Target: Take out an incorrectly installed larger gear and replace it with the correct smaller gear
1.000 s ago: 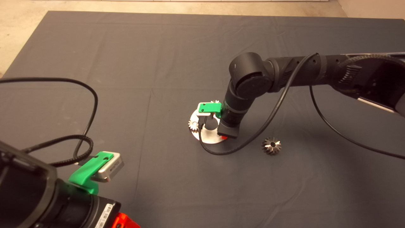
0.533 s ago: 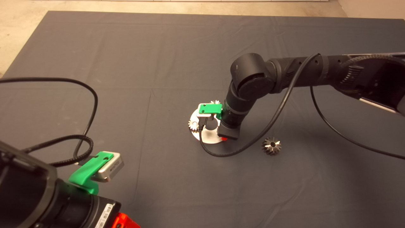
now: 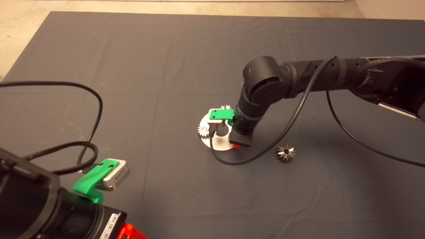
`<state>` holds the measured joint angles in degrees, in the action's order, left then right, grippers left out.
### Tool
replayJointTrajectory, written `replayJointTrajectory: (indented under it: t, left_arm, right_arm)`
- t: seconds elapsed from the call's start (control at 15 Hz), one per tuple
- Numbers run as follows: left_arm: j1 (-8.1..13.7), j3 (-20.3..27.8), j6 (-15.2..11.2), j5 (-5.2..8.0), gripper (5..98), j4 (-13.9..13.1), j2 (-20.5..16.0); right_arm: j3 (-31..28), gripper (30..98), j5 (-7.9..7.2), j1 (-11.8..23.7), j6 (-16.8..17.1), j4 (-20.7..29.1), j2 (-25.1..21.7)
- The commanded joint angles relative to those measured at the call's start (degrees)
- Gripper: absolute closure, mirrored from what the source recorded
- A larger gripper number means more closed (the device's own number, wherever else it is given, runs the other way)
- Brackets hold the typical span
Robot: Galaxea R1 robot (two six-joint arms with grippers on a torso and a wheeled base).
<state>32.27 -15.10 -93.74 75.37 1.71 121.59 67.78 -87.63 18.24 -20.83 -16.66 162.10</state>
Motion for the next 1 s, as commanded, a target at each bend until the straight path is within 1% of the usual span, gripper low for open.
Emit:
replayJointTrajectory:
  t: [0.0, 0.2, 0.47, 0.93]
  left_arm:
    - [0.43, 0.88, 0.05, -0.05, 12.7, -0.83, -0.16]
    - [0.43, 0.88, 0.05, -0.05, 12.7, -0.83, -0.09]
    - [0.43, 0.88, 0.05, -0.05, 12.7, -0.83, -0.16]
    - [0.43, 0.88, 0.05, -0.05, 12.7, -0.83, -0.16]
  right_arm:
    - [-0.47, 86.5, -7.38, 1.28, 0.09, -0.83, -0.86]
    - [-0.47, 86.5, -7.38, 1.19, 0.09, -0.91, -0.7]
    - [-0.25, 86.4, -7.38, 1.1, 0.05, -2.8, -0.68]
    - [-0.12, 86.5, -7.38, 0.93, -0.08, -2.94, -0.5]
